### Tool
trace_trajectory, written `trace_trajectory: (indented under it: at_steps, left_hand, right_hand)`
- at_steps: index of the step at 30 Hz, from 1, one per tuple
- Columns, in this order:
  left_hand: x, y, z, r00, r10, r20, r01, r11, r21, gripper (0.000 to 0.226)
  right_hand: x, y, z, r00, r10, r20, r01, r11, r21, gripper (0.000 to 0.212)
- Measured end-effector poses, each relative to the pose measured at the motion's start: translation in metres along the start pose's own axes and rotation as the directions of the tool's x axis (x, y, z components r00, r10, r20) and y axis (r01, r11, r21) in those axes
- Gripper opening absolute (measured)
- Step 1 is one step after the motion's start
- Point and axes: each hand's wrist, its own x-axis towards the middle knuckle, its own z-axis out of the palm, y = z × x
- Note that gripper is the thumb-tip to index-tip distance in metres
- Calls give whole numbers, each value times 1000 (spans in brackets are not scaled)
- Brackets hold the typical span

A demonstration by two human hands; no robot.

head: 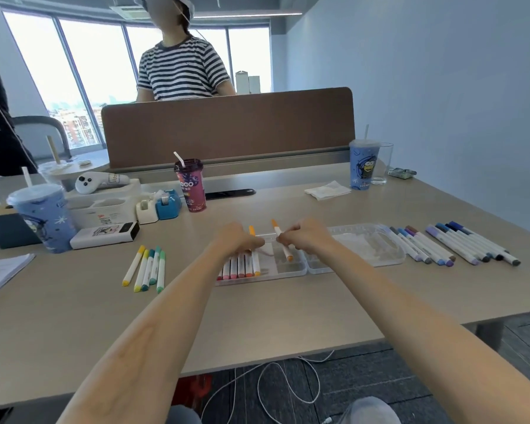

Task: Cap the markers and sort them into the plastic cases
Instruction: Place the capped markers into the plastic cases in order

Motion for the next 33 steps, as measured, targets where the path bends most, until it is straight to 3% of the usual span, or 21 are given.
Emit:
trace_trajectory:
  at_steps: [3,6,21,27,33]
  left_hand:
    - [-12,-7,-15,1000,-9,28,15,975,-220,16]
    - [-22,-16,-30,1000,14,-11,-16,951,-310,22]
    - [-39,-50,-56,996,75,-52,-89,925,-369,19]
    - [-35,-51,-54,996,70,-50,-84,911,-404,29]
    - [-29,-52,-49,999,33,-12,-34,864,-502,30]
  right_hand:
    - [3,-8,9,1000,1,29,0,1000,-8,20]
    - [7,-17,24,998,15,58,-12,999,-53,21]
    - [10,-28,67,998,56,2,-54,975,-218,21]
    - [15,-22,70,995,100,-7,-100,980,-171,37]
    - [20,-26,71,987,158,25,-148,960,-238,41]
